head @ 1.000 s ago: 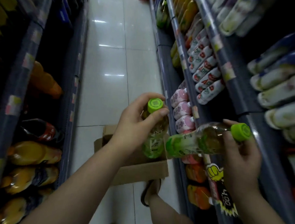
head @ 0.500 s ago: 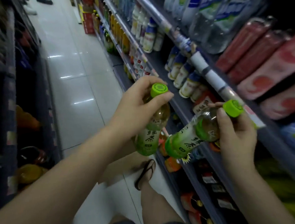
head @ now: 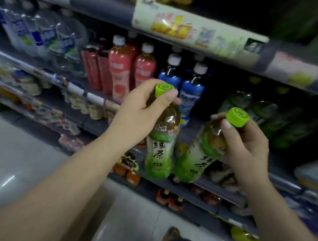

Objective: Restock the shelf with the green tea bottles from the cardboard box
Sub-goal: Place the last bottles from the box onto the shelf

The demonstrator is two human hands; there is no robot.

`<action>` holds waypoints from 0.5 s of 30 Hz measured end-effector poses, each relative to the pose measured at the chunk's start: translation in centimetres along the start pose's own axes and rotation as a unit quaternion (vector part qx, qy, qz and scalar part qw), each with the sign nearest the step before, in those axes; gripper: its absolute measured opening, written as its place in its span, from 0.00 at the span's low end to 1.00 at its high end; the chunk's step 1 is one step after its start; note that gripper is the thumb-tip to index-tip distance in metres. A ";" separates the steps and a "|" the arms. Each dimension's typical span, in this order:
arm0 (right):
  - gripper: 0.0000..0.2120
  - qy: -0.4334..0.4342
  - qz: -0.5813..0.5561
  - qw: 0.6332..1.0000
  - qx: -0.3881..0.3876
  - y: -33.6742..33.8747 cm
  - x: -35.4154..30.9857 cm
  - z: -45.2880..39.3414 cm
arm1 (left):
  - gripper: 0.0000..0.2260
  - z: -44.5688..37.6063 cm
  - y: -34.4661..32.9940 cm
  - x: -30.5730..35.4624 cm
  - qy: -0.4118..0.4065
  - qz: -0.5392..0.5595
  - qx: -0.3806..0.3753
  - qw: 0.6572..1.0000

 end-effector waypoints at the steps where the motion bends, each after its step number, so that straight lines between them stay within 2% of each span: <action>1: 0.05 -0.002 0.006 1.000 0.018 1.8 0.0 -0.2 | 0.09 -0.6 -1.7 0.6 -0.008 0.001 -0.014 1.000; 11: 0.04 -0.026 0.088 0.990 0.109 14.9 2.3 -0.2 | 0.05 -4.5 -16.3 2.5 -0.046 0.038 -0.121 0.991; 15: 0.06 -0.020 0.121 0.984 0.128 18.7 3.0 -0.1 | 0.06 -5.2 -21.4 2.3 -0.046 0.044 -0.151 0.987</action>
Point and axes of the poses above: each hand's wrist, its own z-axis away from the middle knuckle, its own y-axis out of the back of the hand, x = y × z, the point moved 10 cm from there along -z, towards the middle knuckle, and after that the axes turned 9 degrees about y, right-handed, at the moved point
